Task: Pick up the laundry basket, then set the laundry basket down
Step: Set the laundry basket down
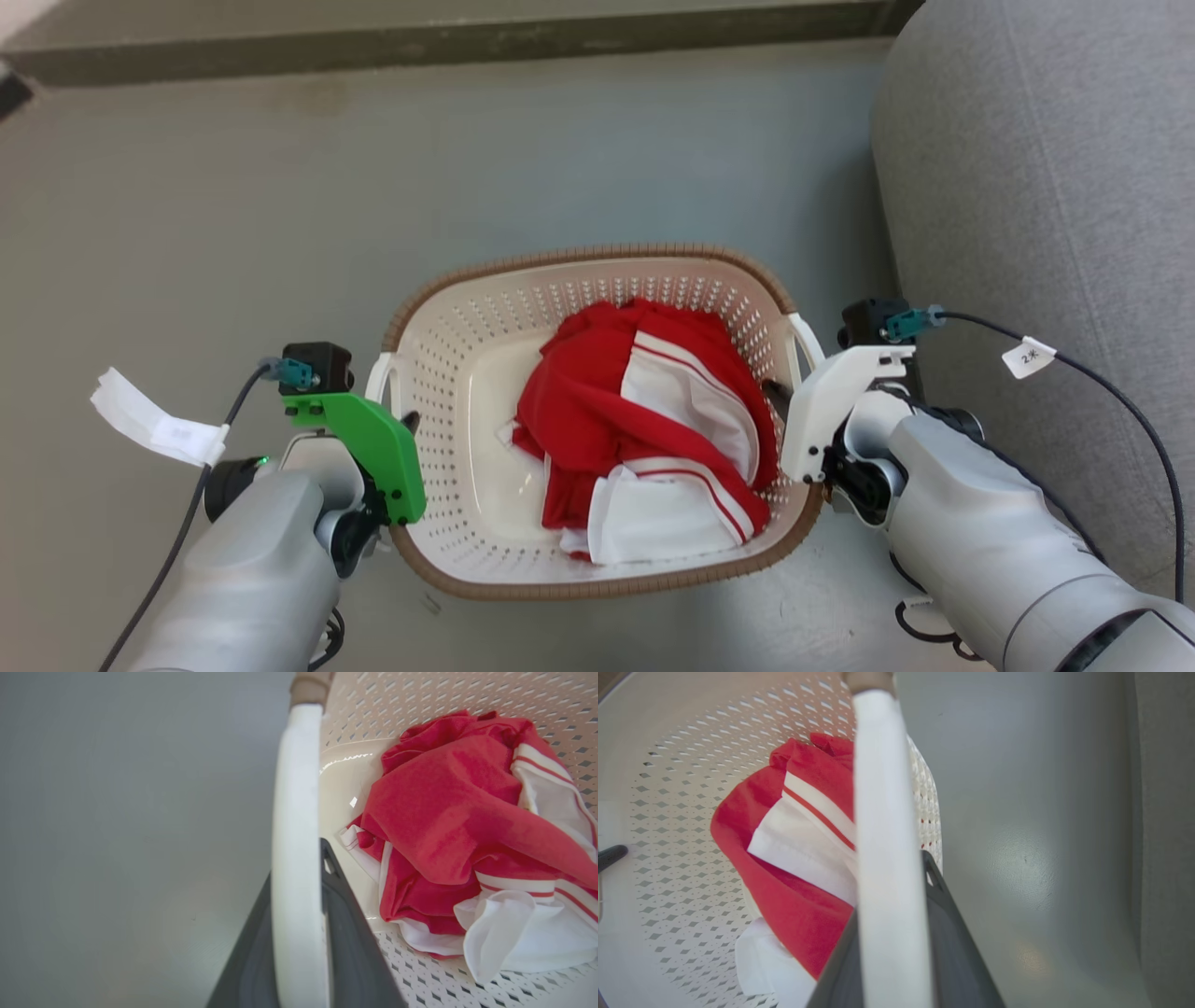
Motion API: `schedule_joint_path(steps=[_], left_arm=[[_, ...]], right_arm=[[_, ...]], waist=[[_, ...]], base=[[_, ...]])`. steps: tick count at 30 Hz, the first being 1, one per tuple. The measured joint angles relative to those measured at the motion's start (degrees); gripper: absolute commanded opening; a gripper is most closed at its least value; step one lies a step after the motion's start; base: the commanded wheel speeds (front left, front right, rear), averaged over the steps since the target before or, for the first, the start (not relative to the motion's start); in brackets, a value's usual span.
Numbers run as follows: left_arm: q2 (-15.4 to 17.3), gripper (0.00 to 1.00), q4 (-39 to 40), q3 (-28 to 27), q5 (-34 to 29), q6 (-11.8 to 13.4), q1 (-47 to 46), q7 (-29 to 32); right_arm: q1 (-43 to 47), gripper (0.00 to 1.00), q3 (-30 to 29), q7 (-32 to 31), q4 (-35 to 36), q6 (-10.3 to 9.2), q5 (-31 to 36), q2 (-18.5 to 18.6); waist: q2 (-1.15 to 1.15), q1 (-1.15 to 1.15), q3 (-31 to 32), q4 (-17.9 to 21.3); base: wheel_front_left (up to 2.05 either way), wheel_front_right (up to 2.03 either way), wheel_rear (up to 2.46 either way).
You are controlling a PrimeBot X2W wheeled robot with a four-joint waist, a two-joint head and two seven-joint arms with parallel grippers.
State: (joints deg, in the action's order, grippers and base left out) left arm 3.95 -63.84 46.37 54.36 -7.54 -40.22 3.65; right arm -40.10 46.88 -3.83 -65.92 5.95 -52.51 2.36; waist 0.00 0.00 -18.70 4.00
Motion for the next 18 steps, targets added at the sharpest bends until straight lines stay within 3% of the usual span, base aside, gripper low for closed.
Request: schedule_joint_path(steps=[18], left_arm=[[1.3,0.0,0.8,-1.3,-0.7,0.0,-6.5,-8.5]], right_arm=[[-5.8,0.0,-0.4,9.3,1.1,0.0,0.1,0.0]], waist=[[0.0,0.01,-14.2,-0.1]], base=[[0.0,0.0,0.0]])
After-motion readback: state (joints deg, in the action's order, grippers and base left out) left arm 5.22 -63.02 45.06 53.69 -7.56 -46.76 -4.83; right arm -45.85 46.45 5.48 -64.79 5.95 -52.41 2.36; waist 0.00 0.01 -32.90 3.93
